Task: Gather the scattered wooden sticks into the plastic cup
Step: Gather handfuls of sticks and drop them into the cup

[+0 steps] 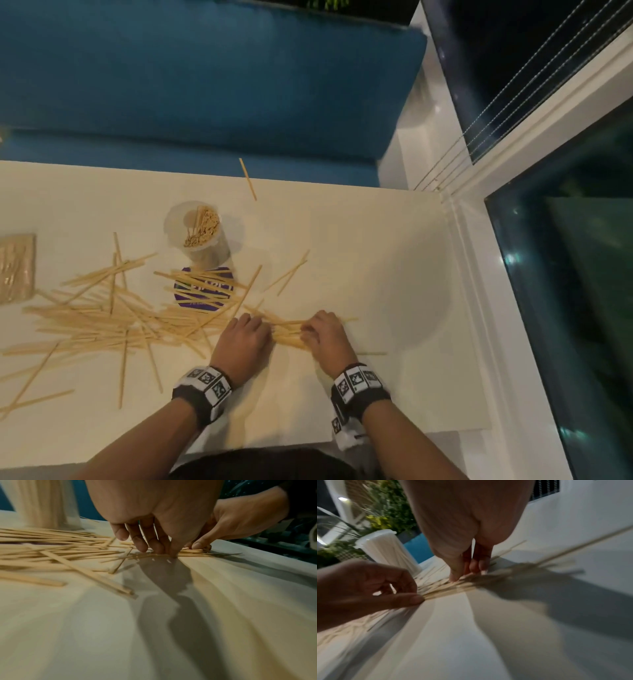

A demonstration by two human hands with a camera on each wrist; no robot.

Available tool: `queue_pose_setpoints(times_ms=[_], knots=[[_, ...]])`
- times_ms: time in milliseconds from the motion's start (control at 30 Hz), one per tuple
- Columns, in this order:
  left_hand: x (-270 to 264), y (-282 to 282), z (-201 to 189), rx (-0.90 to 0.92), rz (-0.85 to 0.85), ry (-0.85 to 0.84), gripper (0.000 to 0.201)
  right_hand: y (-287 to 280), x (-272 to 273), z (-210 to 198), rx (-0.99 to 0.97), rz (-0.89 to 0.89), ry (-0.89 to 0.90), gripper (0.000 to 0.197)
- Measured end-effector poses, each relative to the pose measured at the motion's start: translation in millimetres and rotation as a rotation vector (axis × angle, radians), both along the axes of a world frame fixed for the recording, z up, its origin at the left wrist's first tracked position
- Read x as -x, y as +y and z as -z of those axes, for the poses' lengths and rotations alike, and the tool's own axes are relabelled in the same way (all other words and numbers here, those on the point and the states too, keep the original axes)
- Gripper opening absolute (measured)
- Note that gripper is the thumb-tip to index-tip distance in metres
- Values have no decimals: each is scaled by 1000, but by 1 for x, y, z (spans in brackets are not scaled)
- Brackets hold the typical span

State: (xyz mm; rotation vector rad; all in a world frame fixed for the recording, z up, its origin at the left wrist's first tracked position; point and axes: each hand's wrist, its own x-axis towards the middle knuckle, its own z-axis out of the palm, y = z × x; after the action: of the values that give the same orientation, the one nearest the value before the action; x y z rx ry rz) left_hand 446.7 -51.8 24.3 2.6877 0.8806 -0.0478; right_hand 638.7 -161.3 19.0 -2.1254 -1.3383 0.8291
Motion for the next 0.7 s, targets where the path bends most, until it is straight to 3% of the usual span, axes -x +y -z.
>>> queue_pose_setpoints(times_ms=[133, 233, 433, 533, 600, 700], knots=[[18, 12, -5, -7, -33, -3, 19, 20, -16, -10, -91, 54, -178, 18], [16, 12, -8, 27, 26, -37, 26, 34, -27, -11, 14, 73, -285, 26], [0, 14, -5, 23, 23, -18, 23, 43, 4, -10, 138, -239, -121, 18], [3, 19, -6, 30, 17, -22, 22, 69, -5, -21, 52, -177, -166, 20], [8, 23, -5, 34, 9, -31, 23, 97, -16, -25, -27, -80, -242, 32], [16, 28, -5, 50, 0, -36, 26, 132, -26, -23, 38, -158, -336, 63]])
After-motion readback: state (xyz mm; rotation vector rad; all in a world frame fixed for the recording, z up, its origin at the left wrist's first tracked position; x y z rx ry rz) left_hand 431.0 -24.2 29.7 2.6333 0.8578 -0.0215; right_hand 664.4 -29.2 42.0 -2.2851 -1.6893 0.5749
